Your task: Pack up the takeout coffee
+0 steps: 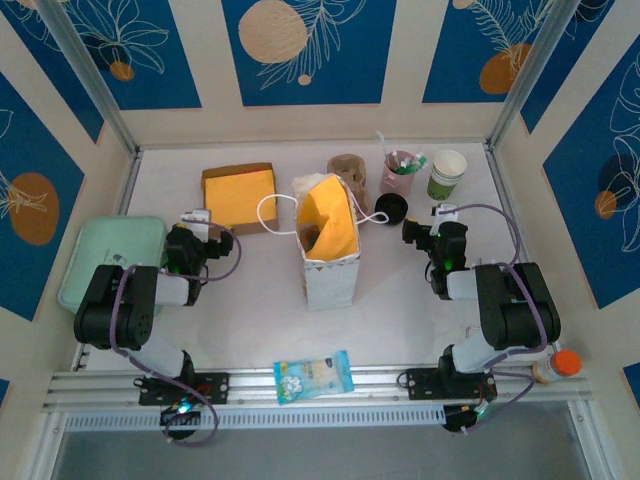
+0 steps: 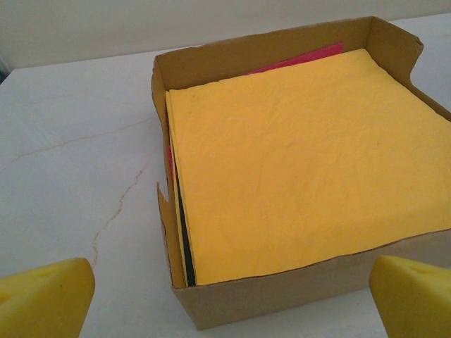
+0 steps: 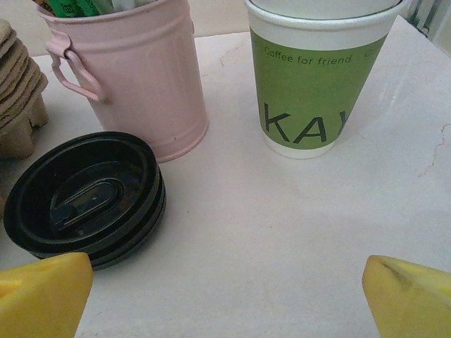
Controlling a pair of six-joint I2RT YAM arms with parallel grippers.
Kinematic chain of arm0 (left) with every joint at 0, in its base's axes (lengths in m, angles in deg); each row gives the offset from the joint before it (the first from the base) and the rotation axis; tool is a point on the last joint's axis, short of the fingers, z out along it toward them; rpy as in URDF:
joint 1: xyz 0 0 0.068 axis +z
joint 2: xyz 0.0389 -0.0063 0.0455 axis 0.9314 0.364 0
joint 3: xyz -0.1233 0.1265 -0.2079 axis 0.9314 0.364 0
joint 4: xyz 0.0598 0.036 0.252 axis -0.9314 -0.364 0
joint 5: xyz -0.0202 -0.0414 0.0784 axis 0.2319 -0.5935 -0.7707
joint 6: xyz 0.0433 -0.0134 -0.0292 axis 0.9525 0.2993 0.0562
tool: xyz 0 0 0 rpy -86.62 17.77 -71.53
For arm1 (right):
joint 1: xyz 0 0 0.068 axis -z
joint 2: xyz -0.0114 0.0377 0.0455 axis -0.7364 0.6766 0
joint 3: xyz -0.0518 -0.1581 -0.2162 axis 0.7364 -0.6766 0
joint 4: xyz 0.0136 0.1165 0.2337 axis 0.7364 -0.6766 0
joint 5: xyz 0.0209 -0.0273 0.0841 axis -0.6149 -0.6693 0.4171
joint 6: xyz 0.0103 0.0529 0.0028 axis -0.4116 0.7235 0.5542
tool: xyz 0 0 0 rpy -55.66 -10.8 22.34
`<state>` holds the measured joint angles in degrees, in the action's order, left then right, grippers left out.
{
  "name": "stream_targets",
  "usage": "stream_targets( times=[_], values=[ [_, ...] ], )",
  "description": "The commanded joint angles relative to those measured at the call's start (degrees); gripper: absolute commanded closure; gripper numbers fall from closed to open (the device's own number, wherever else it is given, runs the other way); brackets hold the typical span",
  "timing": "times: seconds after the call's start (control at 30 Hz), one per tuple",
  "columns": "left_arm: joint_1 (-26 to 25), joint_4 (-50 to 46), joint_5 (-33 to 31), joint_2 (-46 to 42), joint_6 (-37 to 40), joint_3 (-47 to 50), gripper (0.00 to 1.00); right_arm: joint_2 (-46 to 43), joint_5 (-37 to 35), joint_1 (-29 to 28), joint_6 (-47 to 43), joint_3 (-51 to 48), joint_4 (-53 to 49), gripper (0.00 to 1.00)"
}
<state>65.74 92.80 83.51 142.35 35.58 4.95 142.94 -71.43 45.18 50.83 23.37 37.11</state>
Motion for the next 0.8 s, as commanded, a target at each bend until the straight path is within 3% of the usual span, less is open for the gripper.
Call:
stream_targets(
  times=[0.0, 0.77],
  values=[
    [-0.2, -0.3, 1.7, -0.7, -0.1, 0.2, 0.00, -0.7, 0.5, -0.3, 0.6, 0.0, 0.6, 0.01],
    [-0.2, -0.5, 2.2, -0.7, 0.0, 0.1, 0.00, -0.6, 0.4, -0.3, 0.6, 0.0, 0.6, 0.01]
  ],
)
